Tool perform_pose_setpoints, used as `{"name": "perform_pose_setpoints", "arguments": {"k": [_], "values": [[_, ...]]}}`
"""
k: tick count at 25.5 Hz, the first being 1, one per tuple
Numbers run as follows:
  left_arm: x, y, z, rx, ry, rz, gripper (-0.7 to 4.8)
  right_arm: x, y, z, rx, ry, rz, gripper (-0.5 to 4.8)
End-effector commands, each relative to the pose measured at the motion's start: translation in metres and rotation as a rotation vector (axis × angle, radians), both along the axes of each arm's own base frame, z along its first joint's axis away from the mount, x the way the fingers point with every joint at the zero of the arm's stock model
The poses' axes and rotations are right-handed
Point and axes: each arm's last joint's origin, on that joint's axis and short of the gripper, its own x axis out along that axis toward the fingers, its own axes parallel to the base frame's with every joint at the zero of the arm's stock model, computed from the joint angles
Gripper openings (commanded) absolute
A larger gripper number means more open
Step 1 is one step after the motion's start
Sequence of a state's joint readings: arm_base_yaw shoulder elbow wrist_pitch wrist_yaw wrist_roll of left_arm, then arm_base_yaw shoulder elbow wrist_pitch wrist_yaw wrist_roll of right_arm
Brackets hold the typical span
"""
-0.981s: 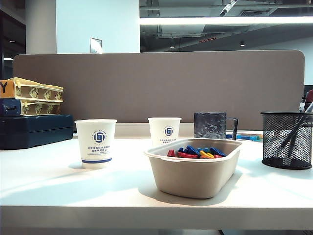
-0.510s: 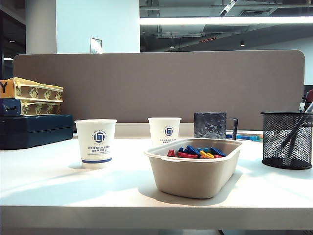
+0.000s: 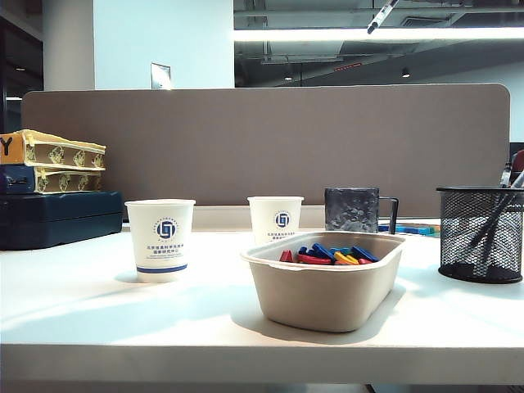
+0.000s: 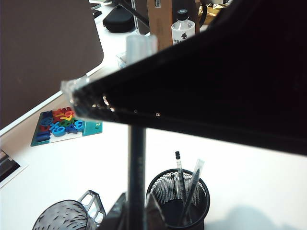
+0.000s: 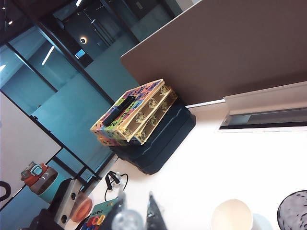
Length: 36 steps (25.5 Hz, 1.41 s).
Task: Pick up one pen and put it in the pen container.
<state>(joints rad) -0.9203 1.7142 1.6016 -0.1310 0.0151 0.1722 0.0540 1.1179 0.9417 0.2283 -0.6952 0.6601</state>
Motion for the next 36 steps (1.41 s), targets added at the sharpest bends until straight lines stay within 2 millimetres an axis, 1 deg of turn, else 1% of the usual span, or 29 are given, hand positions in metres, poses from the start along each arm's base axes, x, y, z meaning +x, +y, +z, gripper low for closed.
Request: {"name": "perform_pose_setpoints", "arguments": {"k": [1,4,11,12,13,15,21,24,27,29,30,36], "values": [[0.001,0.002,0.005,-0.007,-0.025,0.018,0.35,0.000,-0.001,0.004,-0.007,-0.032,-0.033,-0.02],[0.000,0.002,0.004,0.003,-0.017,0.017,0.89,0.000,-0.001,0.004,-0.006,-0.032,-0.045,-0.02],[0.000,0.003,0.000,0.035,0.007,0.014,0.97,0.001,-0.002,0.003,-0.026,-0.046,-0.055,-0.02],[0.000,0.003,-0.001,0.040,0.011,0.014,1.14,0.002,-0.002,0.002,-0.031,-0.048,-0.064,-0.02],[0.000,0.003,-0.001,0.045,0.015,0.014,1.47,0.002,-0.002,0.002,-0.034,-0.046,-0.075,-0.02],[-0.001,0.004,-0.003,0.058,0.025,0.014,1.88,0.004,-0.003,0.000,-0.045,-0.045,-0.098,-0.02],[-0.001,0.005,-0.005,0.089,0.042,0.021,1.87,0.010,-0.008,-0.005,-0.094,-0.059,-0.138,-0.02],[-0.001,0.009,-0.004,0.109,0.029,0.066,1.87,0.012,-0.013,-0.006,-0.126,-0.074,-0.164,-0.02],[0.001,0.016,-0.002,0.138,0.023,0.090,1.87,0.013,-0.018,-0.007,-0.153,-0.088,-0.192,-0.02],[0.006,0.028,0.000,0.156,0.041,0.119,1.87,0.013,-0.023,-0.008,-0.200,-0.106,-0.224,-0.02],[0.010,0.038,0.002,0.167,0.058,0.147,1.87,0.014,-0.026,-0.010,-0.231,-0.109,-0.233,-0.02],[0.025,0.070,0.010,0.166,0.099,0.246,1.87,0.017,-0.028,-0.020,-0.359,-0.093,-0.265,-0.02]]}}
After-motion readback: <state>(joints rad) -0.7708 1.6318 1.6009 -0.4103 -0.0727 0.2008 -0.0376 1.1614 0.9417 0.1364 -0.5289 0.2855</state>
